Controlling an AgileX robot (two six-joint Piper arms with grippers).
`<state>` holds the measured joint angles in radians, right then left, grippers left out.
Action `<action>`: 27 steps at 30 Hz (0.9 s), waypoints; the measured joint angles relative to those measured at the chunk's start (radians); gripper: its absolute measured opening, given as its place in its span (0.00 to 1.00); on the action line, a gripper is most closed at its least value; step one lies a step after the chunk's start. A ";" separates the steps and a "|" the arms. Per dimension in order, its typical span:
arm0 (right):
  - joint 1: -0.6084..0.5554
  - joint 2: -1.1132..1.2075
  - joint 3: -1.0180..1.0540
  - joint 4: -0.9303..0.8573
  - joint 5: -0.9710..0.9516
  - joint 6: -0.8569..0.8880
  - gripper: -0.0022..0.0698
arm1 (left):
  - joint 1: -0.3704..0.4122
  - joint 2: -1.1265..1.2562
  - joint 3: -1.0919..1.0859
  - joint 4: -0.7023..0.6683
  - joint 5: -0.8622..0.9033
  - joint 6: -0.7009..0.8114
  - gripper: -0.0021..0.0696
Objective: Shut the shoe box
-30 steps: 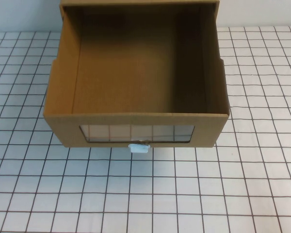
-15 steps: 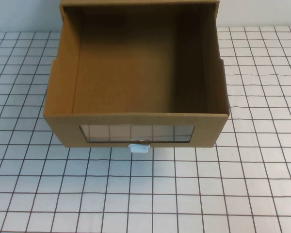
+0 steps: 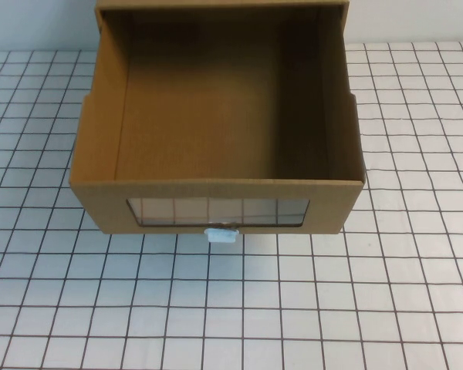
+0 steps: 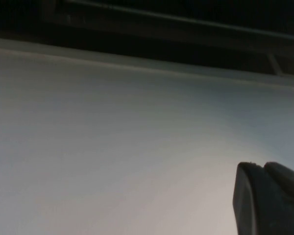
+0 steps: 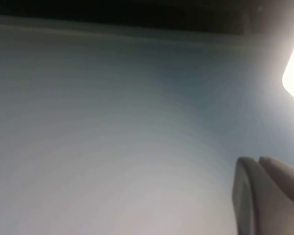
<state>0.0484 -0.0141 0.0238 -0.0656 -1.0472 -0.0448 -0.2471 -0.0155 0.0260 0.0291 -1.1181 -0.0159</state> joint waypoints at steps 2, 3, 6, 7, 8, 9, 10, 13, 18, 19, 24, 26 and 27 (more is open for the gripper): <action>0.000 0.000 0.000 -0.002 -0.035 0.000 0.01 | 0.000 0.000 0.000 0.000 -0.009 0.000 0.02; 0.000 0.000 0.000 -0.002 -0.043 0.000 0.01 | 0.000 0.000 0.000 0.000 -0.009 0.000 0.02; 0.000 0.000 0.000 -0.002 -0.044 0.000 0.01 | 0.000 0.000 0.000 0.000 -0.011 0.000 0.02; 0.000 0.000 0.000 -0.002 -0.044 0.000 0.01 | 0.000 0.000 0.000 0.000 -0.013 0.000 0.02; 0.000 0.000 0.000 -0.002 -0.044 0.000 0.01 | 0.000 0.000 0.000 0.000 -0.013 0.000 0.02; 0.000 0.000 0.000 -0.002 -0.044 0.000 0.01 | 0.000 0.000 0.000 0.000 -0.013 0.000 0.02; 0.000 0.000 0.000 -0.002 -0.044 0.000 0.01 | 0.000 0.000 0.000 0.000 -0.013 0.000 0.02; 0.000 0.000 0.000 -0.002 -0.063 0.000 0.01 | 0.000 0.000 0.000 -0.004 -0.013 0.016 0.02; 0.000 0.000 0.000 -0.002 -0.105 0.032 0.01 | 0.000 0.000 0.000 -0.018 -0.028 0.040 0.02; 0.000 0.000 0.000 -0.002 -0.111 0.045 0.01 | 0.000 0.000 0.000 -0.018 -0.033 0.040 0.02; 0.000 0.000 -0.082 -0.002 -0.089 0.073 0.01 | 0.000 0.000 -0.092 -0.020 0.083 0.043 0.02; 0.000 0.000 -0.152 -0.002 -0.051 0.097 0.01 | 0.000 0.000 -0.162 -0.021 0.183 0.050 0.02; 0.000 0.000 -0.183 -0.002 -0.029 0.128 0.01 | 0.000 0.000 -0.213 -0.021 0.243 0.062 0.02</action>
<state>0.0484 -0.0141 -0.1596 -0.0674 -1.0765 0.0832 -0.2471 -0.0155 -0.1868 0.0078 -0.8752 0.0459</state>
